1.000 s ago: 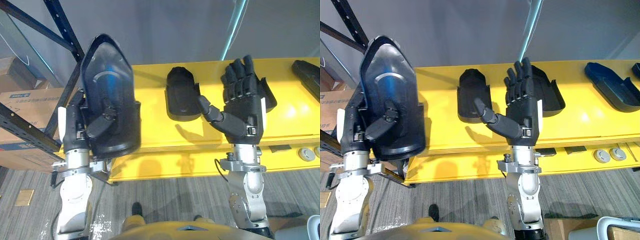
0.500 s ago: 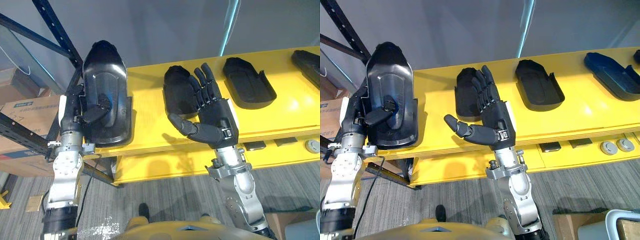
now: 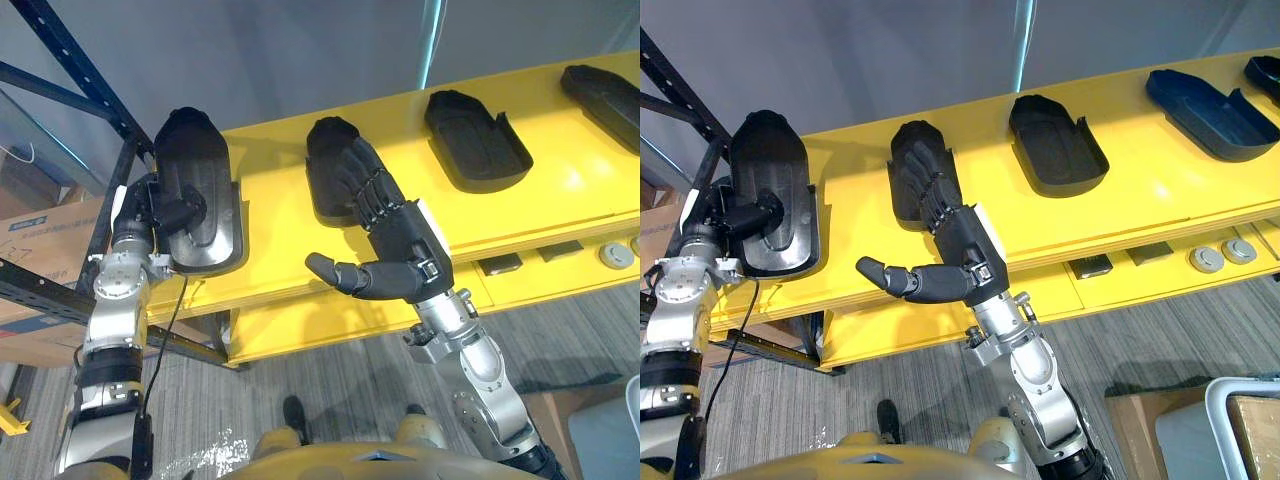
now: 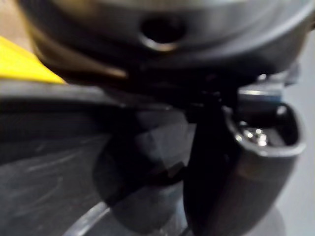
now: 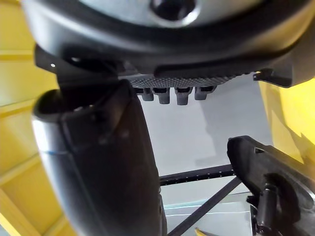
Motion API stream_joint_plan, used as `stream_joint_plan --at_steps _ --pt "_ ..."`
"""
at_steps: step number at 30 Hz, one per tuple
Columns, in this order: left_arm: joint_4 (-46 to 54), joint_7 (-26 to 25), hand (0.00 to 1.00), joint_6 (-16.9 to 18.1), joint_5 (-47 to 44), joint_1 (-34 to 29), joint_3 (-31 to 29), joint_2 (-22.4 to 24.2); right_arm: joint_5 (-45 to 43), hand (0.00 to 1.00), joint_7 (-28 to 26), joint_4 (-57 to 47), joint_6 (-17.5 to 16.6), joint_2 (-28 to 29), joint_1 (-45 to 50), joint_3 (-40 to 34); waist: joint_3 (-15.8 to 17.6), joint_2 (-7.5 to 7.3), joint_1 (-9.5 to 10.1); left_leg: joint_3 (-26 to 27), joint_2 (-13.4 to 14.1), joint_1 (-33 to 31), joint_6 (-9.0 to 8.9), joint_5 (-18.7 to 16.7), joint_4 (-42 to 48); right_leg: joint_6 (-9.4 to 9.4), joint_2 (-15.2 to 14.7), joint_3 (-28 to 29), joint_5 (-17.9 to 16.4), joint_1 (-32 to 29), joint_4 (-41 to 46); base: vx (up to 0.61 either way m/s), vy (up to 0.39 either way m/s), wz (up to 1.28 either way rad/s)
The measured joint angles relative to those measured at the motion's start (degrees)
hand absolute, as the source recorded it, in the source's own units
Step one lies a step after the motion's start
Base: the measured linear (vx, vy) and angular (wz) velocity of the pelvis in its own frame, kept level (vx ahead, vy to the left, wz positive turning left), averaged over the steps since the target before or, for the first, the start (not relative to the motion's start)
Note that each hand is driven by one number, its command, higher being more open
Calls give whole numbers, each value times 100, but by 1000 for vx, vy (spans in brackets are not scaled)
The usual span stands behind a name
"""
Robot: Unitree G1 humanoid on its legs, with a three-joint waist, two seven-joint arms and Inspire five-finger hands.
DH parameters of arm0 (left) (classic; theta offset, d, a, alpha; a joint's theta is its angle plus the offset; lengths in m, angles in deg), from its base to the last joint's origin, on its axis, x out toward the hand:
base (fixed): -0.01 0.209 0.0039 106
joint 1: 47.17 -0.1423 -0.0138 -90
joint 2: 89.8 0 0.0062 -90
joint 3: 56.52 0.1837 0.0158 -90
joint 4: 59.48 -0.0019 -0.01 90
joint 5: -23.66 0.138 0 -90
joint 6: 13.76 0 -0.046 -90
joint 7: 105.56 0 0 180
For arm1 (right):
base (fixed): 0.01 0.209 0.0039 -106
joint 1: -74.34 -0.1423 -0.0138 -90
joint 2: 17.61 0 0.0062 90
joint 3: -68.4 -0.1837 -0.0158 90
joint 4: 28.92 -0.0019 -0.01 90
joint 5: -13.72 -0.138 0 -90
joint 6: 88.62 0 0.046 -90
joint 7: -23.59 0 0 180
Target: Walk over and take three plastic housings, then place them on the shelf
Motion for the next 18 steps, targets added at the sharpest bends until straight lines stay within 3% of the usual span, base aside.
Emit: stream_joint_plan --at_steps 8,9,18 --pt "-453 107 0 -362 -32 581 0 -38 -217 100 -76 -107 103 -7 -225 330 281 0 -29 38 5 -131 11 27 19 -7 4 47 -4 -195 97 -5 -3 -2" --pt "-453 125 100 -366 -35 639 0 -58 -209 100 -75 -108 138 -8 -276 377 350 6 -34 38 4 -132 13 28 19 -7 3 47 -4 -195 99 0 0 0" --pt "-616 47 100 -499 -15 1073 1 -184 -209 100 17 -117 193 -18 -298 563 584 -18 -33 39 11 -262 17 33 26 -7 9 46 -3 -311 101 3 -1 0"
